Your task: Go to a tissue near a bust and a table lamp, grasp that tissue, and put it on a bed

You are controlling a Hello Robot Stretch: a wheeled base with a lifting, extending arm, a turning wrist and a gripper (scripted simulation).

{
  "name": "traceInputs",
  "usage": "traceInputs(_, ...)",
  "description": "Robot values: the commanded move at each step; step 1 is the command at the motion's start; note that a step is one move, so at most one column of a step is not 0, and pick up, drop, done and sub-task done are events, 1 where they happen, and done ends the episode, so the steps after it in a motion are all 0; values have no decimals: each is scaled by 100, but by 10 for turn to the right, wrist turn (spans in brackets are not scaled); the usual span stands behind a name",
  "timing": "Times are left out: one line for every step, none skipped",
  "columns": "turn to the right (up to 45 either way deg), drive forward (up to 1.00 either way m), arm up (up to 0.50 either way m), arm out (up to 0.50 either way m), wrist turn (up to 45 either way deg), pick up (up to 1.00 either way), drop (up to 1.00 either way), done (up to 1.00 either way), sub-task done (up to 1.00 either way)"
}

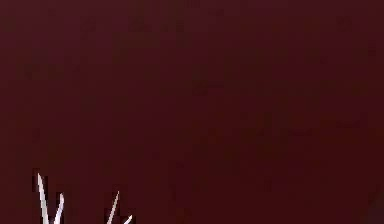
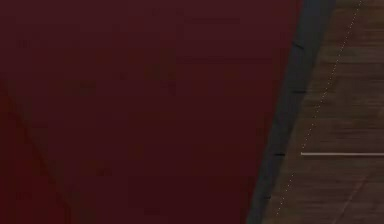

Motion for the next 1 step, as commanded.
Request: traceInputs(450,0,0,0,0,0,0,0,0)
